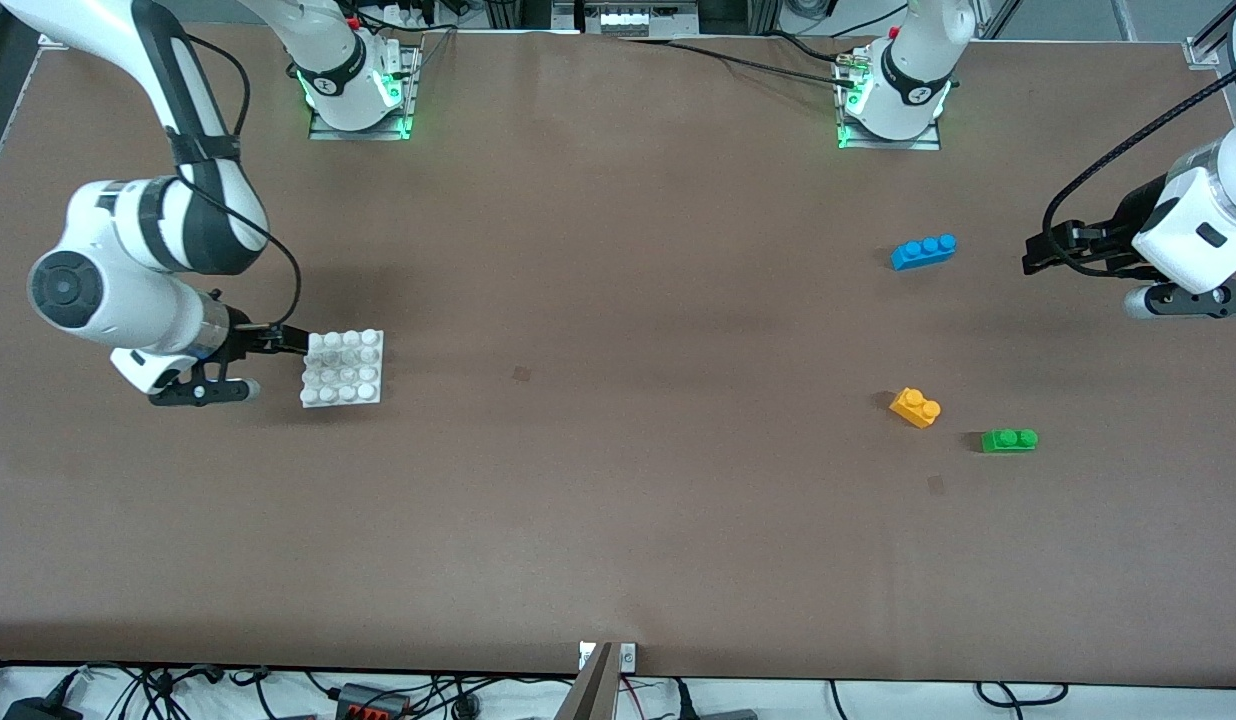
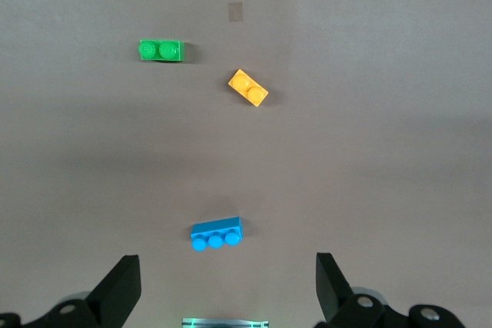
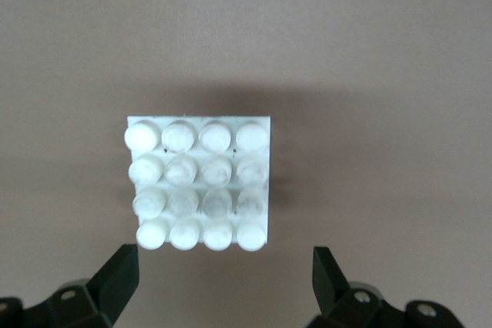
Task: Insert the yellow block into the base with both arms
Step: 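Move the right gripper to the white base while the left gripper reaches the yellow block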
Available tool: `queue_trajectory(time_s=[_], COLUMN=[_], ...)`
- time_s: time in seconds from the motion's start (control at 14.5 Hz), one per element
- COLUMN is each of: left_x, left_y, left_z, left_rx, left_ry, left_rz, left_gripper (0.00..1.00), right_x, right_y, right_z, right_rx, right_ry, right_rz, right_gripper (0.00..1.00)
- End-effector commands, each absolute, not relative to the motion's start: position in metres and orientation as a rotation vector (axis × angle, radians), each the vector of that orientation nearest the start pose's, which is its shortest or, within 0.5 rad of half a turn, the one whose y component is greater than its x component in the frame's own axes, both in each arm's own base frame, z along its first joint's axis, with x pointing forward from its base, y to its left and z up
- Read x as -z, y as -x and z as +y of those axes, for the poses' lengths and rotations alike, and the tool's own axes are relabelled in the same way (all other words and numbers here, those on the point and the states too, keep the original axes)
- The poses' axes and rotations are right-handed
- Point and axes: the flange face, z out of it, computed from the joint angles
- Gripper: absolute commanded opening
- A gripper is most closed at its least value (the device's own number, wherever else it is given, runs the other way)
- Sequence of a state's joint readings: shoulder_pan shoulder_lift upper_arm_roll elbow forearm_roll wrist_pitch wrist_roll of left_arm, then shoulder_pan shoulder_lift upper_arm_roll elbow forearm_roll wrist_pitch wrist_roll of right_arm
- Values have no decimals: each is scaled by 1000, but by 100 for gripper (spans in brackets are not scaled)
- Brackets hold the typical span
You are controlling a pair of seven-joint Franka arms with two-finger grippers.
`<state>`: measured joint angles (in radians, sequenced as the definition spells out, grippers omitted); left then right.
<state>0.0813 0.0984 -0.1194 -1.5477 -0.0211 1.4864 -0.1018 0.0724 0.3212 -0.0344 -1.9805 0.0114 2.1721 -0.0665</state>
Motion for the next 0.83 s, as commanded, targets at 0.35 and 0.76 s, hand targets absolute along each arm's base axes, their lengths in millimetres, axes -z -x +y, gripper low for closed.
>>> queue_trajectory(time_s=[0.35,0.76], left_x=[-575,-572], left_y=[-567,-567], left_z=[-18,-19], left_rx=[-264,-273], left_ry=[3171,3167], left_rz=[-77,-72], left_gripper=[100,100], right_x=[-217,-190], right_y=[-593,-589], right_z=[18,20], right_rx=[-193,-246], right_ry=[3113,3105], right_rz=[-295,-298], right_gripper=[100,100])
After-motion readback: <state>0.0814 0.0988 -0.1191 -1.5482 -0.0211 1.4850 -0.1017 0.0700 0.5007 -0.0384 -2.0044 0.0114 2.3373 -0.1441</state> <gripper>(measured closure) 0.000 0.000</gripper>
